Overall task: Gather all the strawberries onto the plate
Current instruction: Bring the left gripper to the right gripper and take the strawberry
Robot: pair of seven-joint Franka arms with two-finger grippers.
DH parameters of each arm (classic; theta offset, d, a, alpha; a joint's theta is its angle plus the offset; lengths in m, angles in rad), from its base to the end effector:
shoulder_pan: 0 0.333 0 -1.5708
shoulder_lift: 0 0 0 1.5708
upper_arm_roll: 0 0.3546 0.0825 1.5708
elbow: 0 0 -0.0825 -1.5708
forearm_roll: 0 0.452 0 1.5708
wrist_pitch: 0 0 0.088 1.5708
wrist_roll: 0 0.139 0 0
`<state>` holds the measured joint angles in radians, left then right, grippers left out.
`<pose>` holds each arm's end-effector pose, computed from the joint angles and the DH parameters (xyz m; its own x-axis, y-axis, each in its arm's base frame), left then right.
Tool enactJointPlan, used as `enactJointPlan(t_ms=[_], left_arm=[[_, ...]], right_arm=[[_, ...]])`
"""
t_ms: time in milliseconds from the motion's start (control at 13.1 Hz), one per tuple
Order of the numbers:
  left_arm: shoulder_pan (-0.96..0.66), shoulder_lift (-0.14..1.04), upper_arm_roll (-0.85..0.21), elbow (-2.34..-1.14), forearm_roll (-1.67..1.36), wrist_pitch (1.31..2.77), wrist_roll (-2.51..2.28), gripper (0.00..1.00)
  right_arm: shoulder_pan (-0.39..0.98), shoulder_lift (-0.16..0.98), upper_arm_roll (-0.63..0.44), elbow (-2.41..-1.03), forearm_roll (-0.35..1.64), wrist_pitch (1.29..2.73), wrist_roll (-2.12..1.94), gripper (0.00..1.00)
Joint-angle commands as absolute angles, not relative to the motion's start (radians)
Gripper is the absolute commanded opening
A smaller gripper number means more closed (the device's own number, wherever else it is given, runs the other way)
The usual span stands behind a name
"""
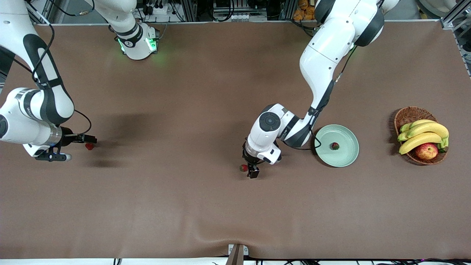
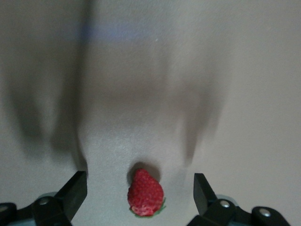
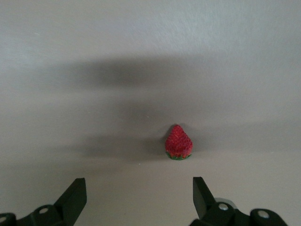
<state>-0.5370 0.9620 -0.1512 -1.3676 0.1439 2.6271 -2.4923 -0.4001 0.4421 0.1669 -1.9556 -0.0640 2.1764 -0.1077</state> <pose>0.6725 -0.5188 0.1162 -0.1726 0.9517 -0.2540 0.9608 0.2195 0.1696 0.6308 -0.1541 0.1902 0.9746 -0.0841 -0.2077 -0.0965 -0.9941 -0.0501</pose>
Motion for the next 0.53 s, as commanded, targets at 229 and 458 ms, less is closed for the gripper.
enactJointPlan(t_ms=[229,458], left_arm=[[-0.557,0.992,-0.14,-1.338,0.127,2.668,-2.502,0.32],[-0.548,0.93,-0.138,-1.351,0.147,2.64,-2.468,0.0]], right_arm=[[-0.454,0.534,0.173,-1.954,-0.158,2.244,-0.029,1.0],[-0.465,0.563,0.173,-1.954,-0.202,2.284,-0.031,1.0]])
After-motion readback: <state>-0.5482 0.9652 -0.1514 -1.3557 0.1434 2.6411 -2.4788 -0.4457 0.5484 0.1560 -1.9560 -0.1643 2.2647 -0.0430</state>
